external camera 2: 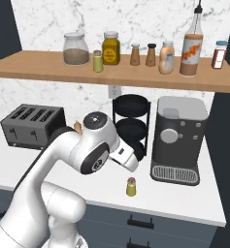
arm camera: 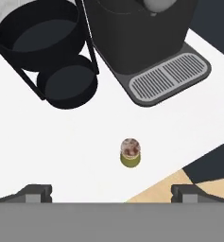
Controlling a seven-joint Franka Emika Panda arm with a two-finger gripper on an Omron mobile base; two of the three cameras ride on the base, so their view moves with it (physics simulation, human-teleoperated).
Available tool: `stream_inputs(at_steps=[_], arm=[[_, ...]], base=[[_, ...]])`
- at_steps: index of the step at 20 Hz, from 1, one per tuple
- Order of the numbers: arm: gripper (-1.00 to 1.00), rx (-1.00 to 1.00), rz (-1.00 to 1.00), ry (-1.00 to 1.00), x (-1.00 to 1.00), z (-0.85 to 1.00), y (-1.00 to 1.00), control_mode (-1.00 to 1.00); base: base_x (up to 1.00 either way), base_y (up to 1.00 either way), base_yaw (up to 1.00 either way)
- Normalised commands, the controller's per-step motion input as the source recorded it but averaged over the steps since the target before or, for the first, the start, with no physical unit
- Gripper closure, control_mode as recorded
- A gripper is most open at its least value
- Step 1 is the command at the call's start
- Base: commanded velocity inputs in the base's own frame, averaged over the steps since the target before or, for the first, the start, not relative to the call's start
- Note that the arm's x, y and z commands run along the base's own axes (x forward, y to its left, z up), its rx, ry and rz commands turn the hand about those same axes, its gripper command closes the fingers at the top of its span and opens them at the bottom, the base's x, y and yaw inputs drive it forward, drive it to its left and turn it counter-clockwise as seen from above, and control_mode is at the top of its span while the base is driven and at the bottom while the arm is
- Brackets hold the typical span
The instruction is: Put the shaker and condiment bottle from the counter next to their counterparts in the cabinet.
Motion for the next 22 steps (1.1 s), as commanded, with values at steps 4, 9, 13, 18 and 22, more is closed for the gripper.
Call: stream_inputs(at_steps=[4, 9, 13, 18, 22], arm=[[-1.0, 0.0, 0.06, 0.05, -0.08, 0.0, 0.0, -1.0], [-1.0, 0.0, 0.02, -0.01, -0.07, -0.18, 0.0, -1.0], [-1.0, 0.0, 0.0, 0.0, 0.0, -0.38, -0.06, -1.0], [-1.0, 0.0, 0.0, 0.0, 0.0, -0.41, -0.15, -1.0], [-1.0, 0.0, 0.0, 0.0, 0.0, -0.28, -0.13, -1.0]], base=[[0.0, 0.0, 0.0], [0.0, 0.0, 0.0], [0.0, 0.0, 0.0], [0.0, 0.0, 0.0], [0.0, 0.0, 0.0]])
